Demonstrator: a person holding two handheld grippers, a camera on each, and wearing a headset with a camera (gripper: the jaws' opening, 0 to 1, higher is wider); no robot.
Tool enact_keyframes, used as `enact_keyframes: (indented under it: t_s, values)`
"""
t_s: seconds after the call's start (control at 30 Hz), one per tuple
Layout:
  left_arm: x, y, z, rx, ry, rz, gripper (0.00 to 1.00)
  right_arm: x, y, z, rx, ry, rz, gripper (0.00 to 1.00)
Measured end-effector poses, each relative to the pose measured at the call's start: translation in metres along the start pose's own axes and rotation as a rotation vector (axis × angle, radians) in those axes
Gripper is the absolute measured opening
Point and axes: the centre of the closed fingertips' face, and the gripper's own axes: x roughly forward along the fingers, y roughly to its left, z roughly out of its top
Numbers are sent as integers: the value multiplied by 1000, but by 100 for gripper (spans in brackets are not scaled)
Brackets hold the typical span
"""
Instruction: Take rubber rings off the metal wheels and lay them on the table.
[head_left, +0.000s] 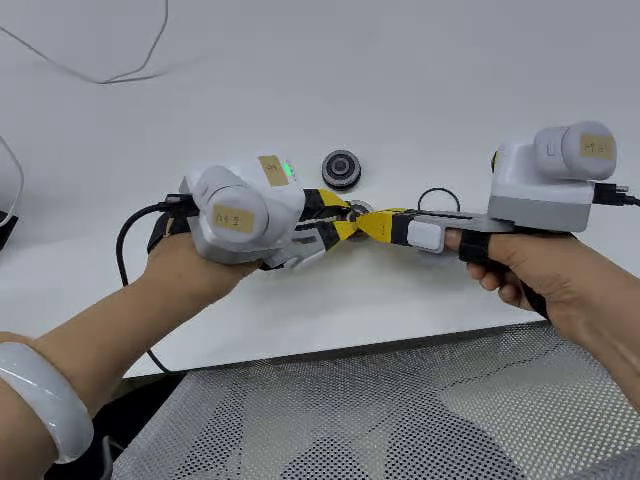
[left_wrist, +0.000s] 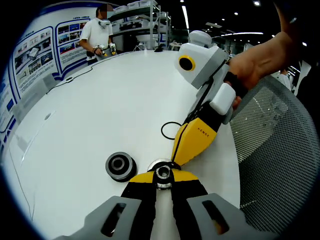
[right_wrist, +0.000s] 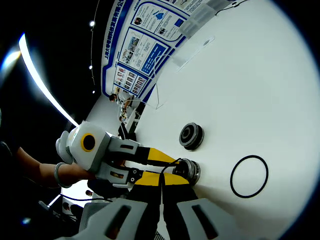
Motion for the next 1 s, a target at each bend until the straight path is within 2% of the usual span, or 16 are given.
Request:
enact_keyframes:
  t_s: [0.2, 0.37, 0.8, 1.0]
  values:
    - [0, 0, 2, -16, -9, -12, 12, -1, -5, 0, 8, -6, -16, 1]
    - [-3, 1, 8, -19, -28, -13, 12, -2, -6, 3, 12, -16, -22, 1]
    - [-13, 2, 13, -2, -42, -5, 13, 0, -1, 8, 18, -37, -4, 1]
    - [-17, 2, 19, -10, -63, -1, 15, -3, -1, 12, 28, -57, -4, 1]
